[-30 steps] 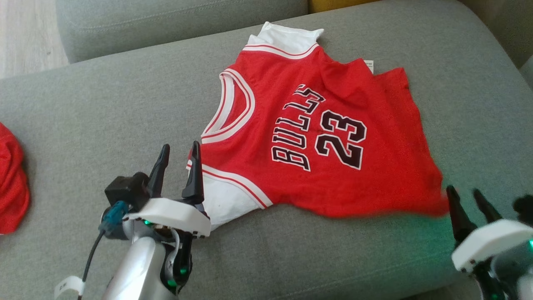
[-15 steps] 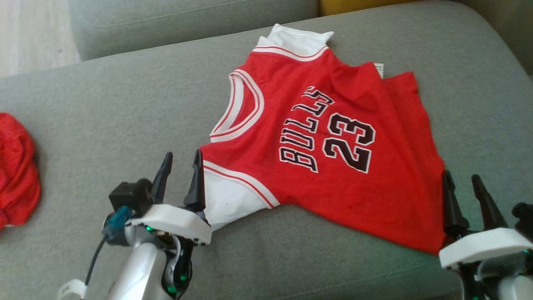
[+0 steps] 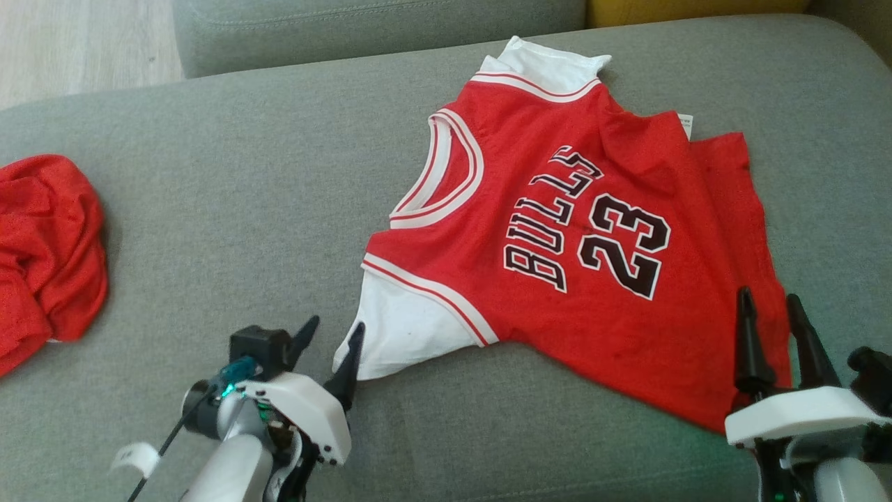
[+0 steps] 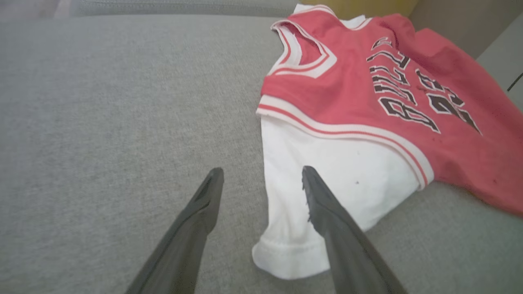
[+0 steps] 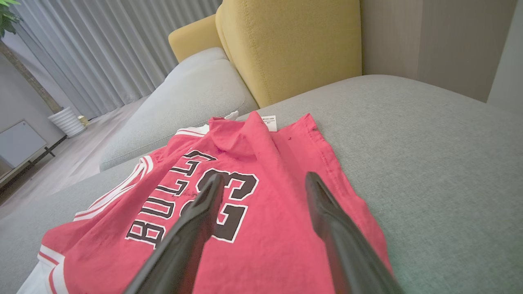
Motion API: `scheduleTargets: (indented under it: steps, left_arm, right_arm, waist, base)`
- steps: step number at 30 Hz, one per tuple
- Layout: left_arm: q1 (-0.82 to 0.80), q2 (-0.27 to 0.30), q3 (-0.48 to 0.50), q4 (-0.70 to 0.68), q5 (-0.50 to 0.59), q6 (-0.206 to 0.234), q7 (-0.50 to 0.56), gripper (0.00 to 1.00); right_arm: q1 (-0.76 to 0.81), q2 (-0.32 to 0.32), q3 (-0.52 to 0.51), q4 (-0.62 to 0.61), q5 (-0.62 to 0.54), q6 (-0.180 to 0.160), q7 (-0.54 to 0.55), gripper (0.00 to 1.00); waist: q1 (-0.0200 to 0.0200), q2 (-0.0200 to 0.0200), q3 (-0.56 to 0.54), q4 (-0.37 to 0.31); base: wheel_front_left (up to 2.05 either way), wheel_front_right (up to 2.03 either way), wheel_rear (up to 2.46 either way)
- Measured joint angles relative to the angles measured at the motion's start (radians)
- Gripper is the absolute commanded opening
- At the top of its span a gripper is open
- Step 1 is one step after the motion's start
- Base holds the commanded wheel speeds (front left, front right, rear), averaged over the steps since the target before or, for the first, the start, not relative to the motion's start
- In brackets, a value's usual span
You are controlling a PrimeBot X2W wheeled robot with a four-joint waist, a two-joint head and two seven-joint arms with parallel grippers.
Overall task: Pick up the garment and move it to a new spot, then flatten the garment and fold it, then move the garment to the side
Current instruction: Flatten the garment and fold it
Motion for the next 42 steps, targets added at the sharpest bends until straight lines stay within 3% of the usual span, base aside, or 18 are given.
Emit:
scheduleTargets:
  steps: [8, 15, 16, 17, 23, 34, 42]
  left_arm:
    - [-0.001, 0.036, -0.052, 0.002, -0.002, -0.039, 0.126, 1.0]
    - [-0.006, 0.037, -0.055, 0.006, -0.017, -0.03, 0.166, 0.99]
    - [-0.009, 0.037, -0.057, 0.006, -0.026, -0.032, 0.176, 0.45]
    - [-0.012, 0.037, -0.058, 0.006, -0.034, -0.038, 0.188, 0.0]
    - [-0.023, 0.04, -0.058, -0.003, -0.066, -0.048, 0.211, 0.0]
    - [-0.054, 0.002, 0.065, -0.123, -0.161, -0.028, 0.011, 0.0]
    - [-0.063, -0.007, 0.069, -0.165, -0.162, -0.021, -0.031, 0.0]
  right_arm:
    - [-0.011, 0.0, 0.006, 0.044, 0.009, 0.0, -0.022, 1.0]
    - [-0.039, 0.0, 0.007, 0.062, 0.009, 0.0, -0.04, 1.0]
    - [-0.04, 0.0, 0.006, 0.063, 0.009, 0.0, -0.041, 1.0]
    - [-0.043, 0.0, 0.003, 0.065, 0.009, 0.0, -0.041, 1.0]
    - [-0.047, 0.0, -0.021, 0.071, 0.009, 0.0, -0.05, 1.0]
    - [-0.02, 0.0, -0.045, 0.159, 0.047, 0.0, 0.027, 1.0]
    - [-0.005, 0.001, -0.067, 0.259, 0.082, 0.0, 0.105, 1.0]
  waist:
    - [0.0, 0.0, 0.006, -0.017]
    - [0.0, 0.0, 0.017, -0.049]
    - [0.0, 0.0, 0.019, -0.053]
    - [0.0, 0.0, 0.02, -0.057]
    - [0.0, 0.0, 0.027, -0.076]
    - [0.0, 0.0, 0.022, -0.095]
    - [0.0001, 0.0, 0.015, -0.106]
  base:
    - [0.0, 0.0, 0.0]
    - [0.0, 0.0, 0.0]
    - [0.0, 0.0, 0.0]
    - [0.0, 0.0, 0.0]
    - [0.0, 0.0, 0.0]
    - [0.0, 0.0, 0.0]
    - [0.0, 0.0, 0.0]
